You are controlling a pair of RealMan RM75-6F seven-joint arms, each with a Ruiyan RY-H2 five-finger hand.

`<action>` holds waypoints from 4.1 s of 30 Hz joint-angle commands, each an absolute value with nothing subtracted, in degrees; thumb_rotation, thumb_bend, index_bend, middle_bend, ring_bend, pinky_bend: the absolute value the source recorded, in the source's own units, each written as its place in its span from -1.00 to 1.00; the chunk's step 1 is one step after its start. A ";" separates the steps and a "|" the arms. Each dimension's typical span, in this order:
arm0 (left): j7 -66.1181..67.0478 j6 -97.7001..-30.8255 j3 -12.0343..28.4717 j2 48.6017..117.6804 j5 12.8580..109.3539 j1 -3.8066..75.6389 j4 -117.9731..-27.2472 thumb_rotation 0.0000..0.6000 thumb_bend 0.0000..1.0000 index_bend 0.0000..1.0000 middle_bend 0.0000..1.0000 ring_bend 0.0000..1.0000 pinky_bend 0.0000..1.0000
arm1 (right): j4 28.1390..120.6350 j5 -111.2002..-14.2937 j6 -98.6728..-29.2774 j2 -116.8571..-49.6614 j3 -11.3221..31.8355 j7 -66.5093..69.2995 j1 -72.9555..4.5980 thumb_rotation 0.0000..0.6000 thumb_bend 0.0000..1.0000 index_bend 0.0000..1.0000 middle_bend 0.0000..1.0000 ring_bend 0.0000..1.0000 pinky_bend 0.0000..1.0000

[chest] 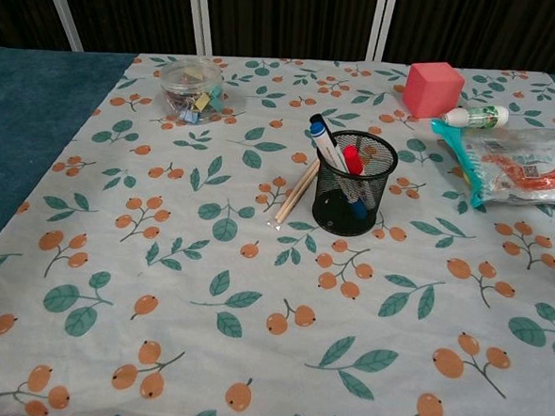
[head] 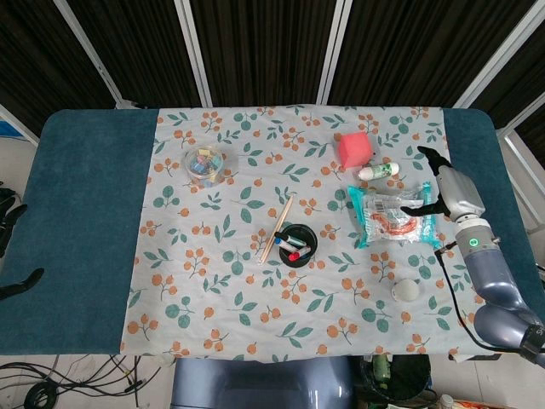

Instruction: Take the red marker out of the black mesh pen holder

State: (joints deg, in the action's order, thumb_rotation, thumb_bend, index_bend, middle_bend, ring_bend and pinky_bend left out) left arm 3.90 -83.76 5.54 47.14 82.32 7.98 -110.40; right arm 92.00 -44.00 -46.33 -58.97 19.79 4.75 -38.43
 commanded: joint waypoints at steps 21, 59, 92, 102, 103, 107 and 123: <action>2.93 -84.65 5.33 46.10 82.78 7.26 -110.43 1.00 -0.65 -0.85 -1.00 -1.00 -1.00 | 94.31 -45.76 -46.49 -57.69 19.33 6.15 -37.64 1.00 -1.00 -0.88 -0.81 -0.80 -0.64; 2.28 -84.41 5.75 45.88 81.76 7.24 -110.46 1.00 -0.65 -0.85 -1.00 -1.00 -1.00 | 110.75 -57.92 -47.67 -59.95 16.72 3.84 -41.42 1.00 -0.78 -0.29 -0.36 -0.73 -0.64; 1.47 -84.08 5.99 45.84 81.26 7.38 -110.35 1.00 -0.64 -0.85 -1.00 -1.00 -1.00 | 108.67 -61.26 -65.86 -82.42 11.73 -15.54 -37.04 1.00 -0.22 -0.10 -0.15 -0.68 -0.64; 1.20 -83.98 6.10 45.76 81.02 7.43 -110.21 1.00 -0.64 -0.85 -1.00 -1.00 -1.00 | 107.32 -59.98 -64.54 -84.97 11.18 -17.59 -38.09 1.00 -0.27 -0.10 -0.14 -0.68 -0.64; 1.16 -83.94 6.10 45.75 81.00 7.44 -110.17 1.00 -0.64 -0.85 -1.00 -1.00 -1.00 | 106.91 -59.81 -64.52 -85.44 11.21 -17.75 -38.20 1.00 -0.27 -0.10 -0.13 -0.68 -0.64; 0.91 -83.86 6.17 45.69 80.79 7.45 -110.12 1.00 -0.64 -0.85 -1.00 -1.00 -1.00 | 105.47 -59.00 -64.42 -86.62 11.88 -17.95 -38.63 1.00 -0.27 -0.08 -0.13 -0.68 -0.64; 1.00 -83.61 6.21 45.77 80.45 7.55 -110.09 1.00 -0.64 -0.85 -1.00 -1.00 -1.00 | 102.34 -59.98 -64.30 -88.22 12.09 -16.82 -38.48 1.00 -0.27 0.04 -0.06 -0.60 -0.64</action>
State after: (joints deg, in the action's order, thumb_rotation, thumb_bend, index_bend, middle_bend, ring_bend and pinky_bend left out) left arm 0.99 -83.61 6.21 45.76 80.46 7.54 -110.09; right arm 102.43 -59.92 -64.32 -88.14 12.06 -16.87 -38.46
